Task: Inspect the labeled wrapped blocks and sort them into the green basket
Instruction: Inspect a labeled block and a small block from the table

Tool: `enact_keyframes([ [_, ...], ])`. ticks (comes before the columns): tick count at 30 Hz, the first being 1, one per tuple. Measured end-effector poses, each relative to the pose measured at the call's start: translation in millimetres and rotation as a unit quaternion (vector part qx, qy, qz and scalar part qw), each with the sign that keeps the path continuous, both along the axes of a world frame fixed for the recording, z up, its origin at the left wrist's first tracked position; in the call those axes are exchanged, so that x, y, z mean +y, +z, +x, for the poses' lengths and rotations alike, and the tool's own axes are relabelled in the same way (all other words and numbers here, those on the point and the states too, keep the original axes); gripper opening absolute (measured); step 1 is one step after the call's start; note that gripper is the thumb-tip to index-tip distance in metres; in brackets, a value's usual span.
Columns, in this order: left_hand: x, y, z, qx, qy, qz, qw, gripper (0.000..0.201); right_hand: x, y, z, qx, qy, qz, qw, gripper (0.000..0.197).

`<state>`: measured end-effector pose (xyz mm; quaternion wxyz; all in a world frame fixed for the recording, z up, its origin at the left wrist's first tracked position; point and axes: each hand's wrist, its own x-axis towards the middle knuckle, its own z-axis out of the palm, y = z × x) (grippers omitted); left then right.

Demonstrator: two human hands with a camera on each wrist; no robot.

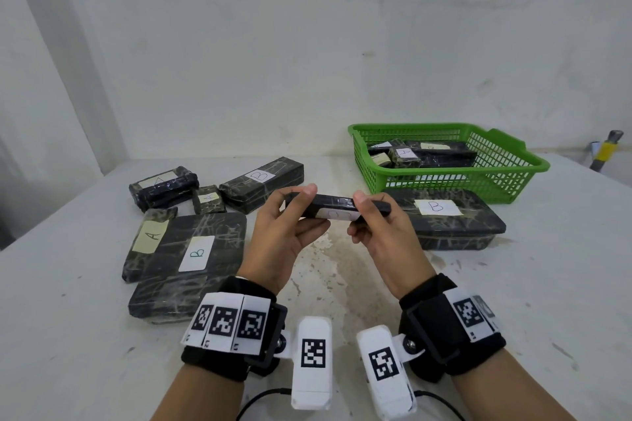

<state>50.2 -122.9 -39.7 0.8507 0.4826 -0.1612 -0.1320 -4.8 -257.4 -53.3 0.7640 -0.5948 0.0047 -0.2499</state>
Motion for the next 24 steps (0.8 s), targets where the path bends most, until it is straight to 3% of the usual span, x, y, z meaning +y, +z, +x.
enact_keyframes([
  [2, -0.6, -0.2, -0.2, 0.0, -0.006, 0.002, 1.0, 0.037, 0.4, -1.5, 0.8, 0.008, -0.016, -0.009, 1.0, 0.037],
  [6, -2.1, -2.8, 0.2, -0.011, 0.018, 0.025, 0.999, 0.014, 1.6, -2.3, 2.5, 0.017, -0.027, -0.007, 0.999, 0.037],
  [8, -1.4, -3.0, 0.4, -0.012, 0.015, 0.024, 1.0, 0.014, 1.7, -1.9, 1.8, 0.012, -0.025, 0.002, 1.0, 0.033],
  [11, -0.9, -2.2, -1.7, -0.018, -0.004, 0.008, 1.0, 0.021, -0.1, -1.6, 0.5, 0.004, -0.038, -0.012, 0.999, 0.032],
  [15, -3.0, -2.7, -5.5, -0.017, -0.031, -0.005, 0.999, 0.046, -3.9, -2.6, 0.8, 0.0, -0.07, -0.029, 0.997, 0.025],
  [20, -3.5, -4.6, -3.8, -0.009, -0.004, 0.005, 1.0, 0.029, -1.5, -2.9, 0.1, 0.016, -0.061, -0.038, 0.997, 0.03],
  [24, -3.2, -4.9, -4.5, -0.021, -0.005, -0.001, 1.0, 0.039, -1.7, -0.5, -0.9, 0.006, -0.056, -0.025, 0.998, 0.041],
])
